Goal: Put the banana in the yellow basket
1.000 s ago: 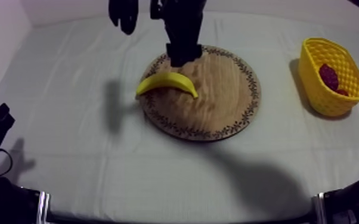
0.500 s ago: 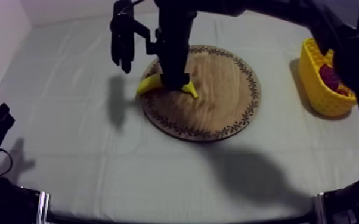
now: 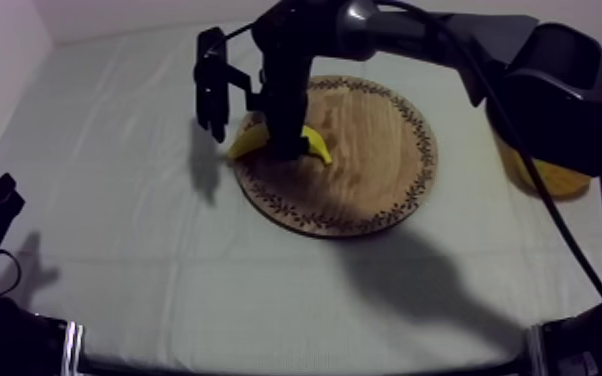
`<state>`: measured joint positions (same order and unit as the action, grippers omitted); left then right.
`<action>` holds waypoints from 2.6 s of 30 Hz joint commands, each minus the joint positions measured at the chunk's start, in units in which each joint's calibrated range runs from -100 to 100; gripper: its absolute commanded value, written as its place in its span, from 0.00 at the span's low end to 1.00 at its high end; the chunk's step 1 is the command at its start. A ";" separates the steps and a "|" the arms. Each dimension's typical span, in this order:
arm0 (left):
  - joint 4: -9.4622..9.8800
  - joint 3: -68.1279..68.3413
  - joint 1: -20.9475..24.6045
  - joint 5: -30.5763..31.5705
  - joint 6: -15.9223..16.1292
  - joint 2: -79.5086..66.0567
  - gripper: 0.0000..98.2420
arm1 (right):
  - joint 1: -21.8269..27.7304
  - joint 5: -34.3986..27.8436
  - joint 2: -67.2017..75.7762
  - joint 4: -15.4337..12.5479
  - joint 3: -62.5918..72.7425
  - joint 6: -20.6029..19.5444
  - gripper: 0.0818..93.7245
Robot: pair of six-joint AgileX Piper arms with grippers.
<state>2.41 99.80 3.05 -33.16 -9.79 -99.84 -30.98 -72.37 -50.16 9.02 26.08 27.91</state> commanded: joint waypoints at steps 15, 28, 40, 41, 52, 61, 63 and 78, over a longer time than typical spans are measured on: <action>0.01 -0.02 0.02 0.01 -0.01 0.02 0.00 | -0.51 4.48 -0.60 0.79 -4.13 -0.91 0.30; 0.01 -0.02 0.02 0.01 -0.01 0.02 0.00 | -0.98 4.99 2.78 0.98 -4.93 -1.83 0.20; 0.01 -0.02 0.02 0.01 -0.01 0.02 0.00 | -1.05 -0.87 15.96 0.79 -3.90 -1.88 0.20; 0.01 -0.02 0.02 0.01 -0.01 0.02 0.00 | -1.09 -1.32 16.98 0.88 -3.83 -2.08 0.20; 0.01 -0.02 0.02 0.01 -0.01 0.02 0.00 | -2.01 -9.38 24.06 1.22 0.54 -3.49 0.20; 0.01 -0.02 0.02 0.01 -0.01 0.02 0.00 | -0.53 -10.73 28.36 2.79 -4.34 -6.79 0.22; 0.01 -0.02 0.02 0.01 -0.01 0.02 0.00 | 0.39 -11.27 29.57 2.96 -5.64 -7.80 0.23; 0.01 -0.02 0.02 0.01 -0.01 0.02 0.00 | 12.34 -14.54 37.68 4.07 -17.64 -12.44 0.23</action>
<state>2.41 99.80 3.05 -33.16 -9.79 -99.84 -20.91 -86.89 -12.83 13.09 9.42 15.60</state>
